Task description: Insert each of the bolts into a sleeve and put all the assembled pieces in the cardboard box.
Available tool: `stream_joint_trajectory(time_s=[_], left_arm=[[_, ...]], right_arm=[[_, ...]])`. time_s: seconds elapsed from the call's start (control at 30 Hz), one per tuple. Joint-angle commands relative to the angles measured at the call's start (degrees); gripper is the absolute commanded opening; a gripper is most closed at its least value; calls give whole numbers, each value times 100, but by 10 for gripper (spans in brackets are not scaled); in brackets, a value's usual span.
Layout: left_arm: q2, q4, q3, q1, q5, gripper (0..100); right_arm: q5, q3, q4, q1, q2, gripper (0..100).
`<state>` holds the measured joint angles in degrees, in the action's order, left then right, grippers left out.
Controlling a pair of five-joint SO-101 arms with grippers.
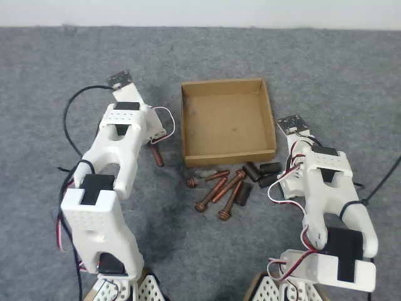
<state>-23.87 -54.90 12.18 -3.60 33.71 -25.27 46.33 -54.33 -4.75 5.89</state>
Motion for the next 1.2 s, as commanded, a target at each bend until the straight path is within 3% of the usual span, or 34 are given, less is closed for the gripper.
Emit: stream_joint_trajectory(time_s=[0.0, 0.2, 0.6, 0.97, 1.17], left_arm=[[193, -396, -136, 123, -1275, 10], [615, -598, 119, 44, -2892, 10], [598, -448, 198, 35, -3015, 10], [589, -448, 198, 35, -3015, 10], [580, -448, 198, 26, -3015, 10]], right_arm=[[-70, -255, -57, 57, 40, 6], [-70, -290, -4, 57, 31, 6], [-79, -1187, 620, -409, 13, 6], [-62, -923, 3064, -66, -171, 6], [-44, -422, 5552, 145, -787, 6]])
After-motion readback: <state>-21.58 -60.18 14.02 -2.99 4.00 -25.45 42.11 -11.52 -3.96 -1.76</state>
